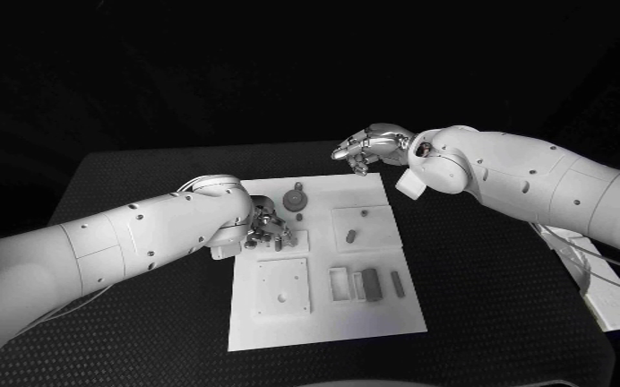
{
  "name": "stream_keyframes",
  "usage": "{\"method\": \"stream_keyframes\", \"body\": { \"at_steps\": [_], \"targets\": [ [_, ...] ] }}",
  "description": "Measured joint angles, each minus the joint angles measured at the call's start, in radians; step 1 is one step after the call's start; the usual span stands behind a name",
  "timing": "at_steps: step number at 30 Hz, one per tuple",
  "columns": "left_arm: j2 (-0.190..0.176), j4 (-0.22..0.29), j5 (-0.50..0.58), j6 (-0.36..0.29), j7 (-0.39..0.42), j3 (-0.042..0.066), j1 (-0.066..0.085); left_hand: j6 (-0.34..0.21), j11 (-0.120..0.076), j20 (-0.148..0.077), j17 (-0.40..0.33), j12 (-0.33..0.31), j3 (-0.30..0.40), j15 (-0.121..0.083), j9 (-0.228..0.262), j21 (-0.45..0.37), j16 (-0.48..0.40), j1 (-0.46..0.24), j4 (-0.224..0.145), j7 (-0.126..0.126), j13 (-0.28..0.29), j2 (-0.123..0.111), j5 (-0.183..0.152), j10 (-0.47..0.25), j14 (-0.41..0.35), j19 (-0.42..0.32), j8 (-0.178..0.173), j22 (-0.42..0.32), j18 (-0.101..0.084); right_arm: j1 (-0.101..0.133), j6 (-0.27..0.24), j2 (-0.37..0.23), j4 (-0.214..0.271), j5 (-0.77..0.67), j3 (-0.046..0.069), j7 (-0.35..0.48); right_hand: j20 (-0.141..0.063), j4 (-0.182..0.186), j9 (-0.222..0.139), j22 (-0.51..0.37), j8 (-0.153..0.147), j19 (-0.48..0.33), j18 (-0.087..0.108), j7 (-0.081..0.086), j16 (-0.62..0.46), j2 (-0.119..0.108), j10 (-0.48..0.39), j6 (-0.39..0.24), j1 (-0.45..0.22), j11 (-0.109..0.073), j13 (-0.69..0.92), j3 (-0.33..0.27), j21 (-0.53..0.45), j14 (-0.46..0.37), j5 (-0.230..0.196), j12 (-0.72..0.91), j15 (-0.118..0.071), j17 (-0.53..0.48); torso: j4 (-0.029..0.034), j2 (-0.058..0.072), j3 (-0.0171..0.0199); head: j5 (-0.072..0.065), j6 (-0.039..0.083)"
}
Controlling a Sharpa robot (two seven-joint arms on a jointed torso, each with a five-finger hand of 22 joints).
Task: Assemble the parts on the task board
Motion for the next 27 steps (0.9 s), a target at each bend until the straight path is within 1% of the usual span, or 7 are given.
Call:
{"method": "stream_keyframes", "body": {
  "at_steps": [7,10,11,13,15,19,27],
  "targets": [
    [-0.001,-0.001,-0.002,-0.002,0.003,0.0,0.0,-0.001,0.0,0.0,0.0,0.0,0.0,0.0,-0.001,0.0,0.0,-0.002,0.0,0.001,0.0,-0.002,0.004,0.0,0.0,0.0,0.0,0.0,0.0,0.0,0.0,-0.001,0.0,0.0,0.0,0.0,0.0,0.0,0.0,0.0,0.0,0.0,0.0,0.0,0.0,0.0,0.0,-0.001,0.0,0.0,0.0,0.0,0.0,0.0,0.0,0.0,0.0,0.0,-0.0001,0.0,0.0003,0.0,-0.001],
    [-0.002,-0.002,-0.002,-0.004,0.005,0.001,0.0,-0.001,0.0,0.0,-0.001,0.0,0.0,-0.004,-0.003,0.0,0.0,-0.003,0.0,0.001,-0.001,-0.003,0.009,0.0,0.004,0.0,0.0,0.0,0.0,0.0,0.0,-0.001,0.0,0.0,0.0,0.0,0.0,0.0,0.0,0.0,0.0,0.0,0.0,0.0,0.0,0.0,0.0,-0.002,0.0,0.0,0.0,0.0,0.0,0.0,0.0,0.0,0.0,-0.001,0.0,0.0,0.0003,0.0,-0.001],
    [-0.002,-0.002,-0.002,-0.004,0.005,0.001,0.0,-0.001,0.0,0.0,-0.001,0.0,0.0,-0.004,-0.003,0.0,0.0,-0.003,0.0,0.001,-0.001,-0.003,0.014,0.0,0.004,0.0,0.0,0.0,0.0,0.0,0.0,-0.001,0.0,0.0,0.0,0.0,0.0,0.0,0.0,0.0,0.0,0.0,0.0,-0.001,0.0,0.0,0.0,-0.002,0.0,0.0,0.0,0.0,0.0,0.0,0.0,0.0,0.0,-0.001,-0.0001,0.0,0.0003,-0.001,-0.001],
    [-0.004,-0.002,-0.002,-0.005,0.007,0.001,0.0,-0.001,0.0,0.0,-0.003,0.0,0.0,-0.005,-0.003,0.0,0.0,-0.012,0.0,0.001,-0.002,-0.012,0.049,0.0,0.005,0.0,0.0,0.0,0.0,0.0,0.0,-0.001,0.0,0.0,0.0,0.0,0.0,0.0,0.0,0.0,0.0,0.0,0.0,-0.001,0.0,0.0,0.0,-0.002,0.0,0.0,0.0,0.0,0.0,0.0,0.0,0.0,0.0,-0.001,0.0,0.0,0.0003,-0.001,-0.002],
    [-0.006,-0.002,-0.003,-0.008,0.009,0.001,0.0,-0.001,0.0,0.0,-0.003,0.0,0.0,-0.005,-0.004,0.0,0.0,-0.017,0.0,0.001,-0.002,-0.017,0.068,0.0,0.005,0.0,0.0,0.0,0.0,0.0,0.0,-0.001,0.0,0.0,0.0,0.0,0.0,0.0,0.0,0.0,0.0,0.0,0.0,-0.001,0.0,0.0,0.0,-0.002,0.0,0.0,0.0,0.0,0.0,0.0,0.0,0.0,0.0,-0.001,0.0001,0.0,0.0003,-0.001,-0.002],
    [-0.011,-0.003,-0.006,-0.016,0.011,0.001,0.0,-0.002,0.0,0.0,-0.003,0.0,0.003,-0.006,-0.004,0.0,0.0,-0.018,0.008,0.001,-0.002,-0.018,0.07,0.0,0.006,0.0,0.0,0.0,0.0,0.0,0.001,-0.002,0.0,0.0,0.0,-0.001,0.0,0.0,0.0,0.0,0.0,0.0,0.0,-0.001,0.0,0.0,0.0,-0.002,0.0,0.0,0.0,0.0,0.0,0.0,0.0,0.0,0.0,-0.001,0.0004,0.0,0.0004,-0.001,-0.002],
    [-0.011,-0.004,-0.008,-0.02,0.011,0.002,0.0,-0.002,0.0,0.0,-0.003,0.0,0.003,-0.005,-0.005,0.0,0.0,-0.022,0.008,0.001,-0.002,-0.022,0.071,0.0,0.006,0.0,0.001,0.0,0.0,0.0,0.002,-0.002,0.0,0.0,0.0,-0.001,0.0,0.0,0.0,0.0,0.0,0.0,0.0,-0.001,0.0,0.0,0.0,-0.002,0.0,0.0,0.0,0.0,0.0,0.0,0.0,0.0,0.0,-0.001,0.0004,0.0,0.0004,-0.001,-0.002]
  ]
}}
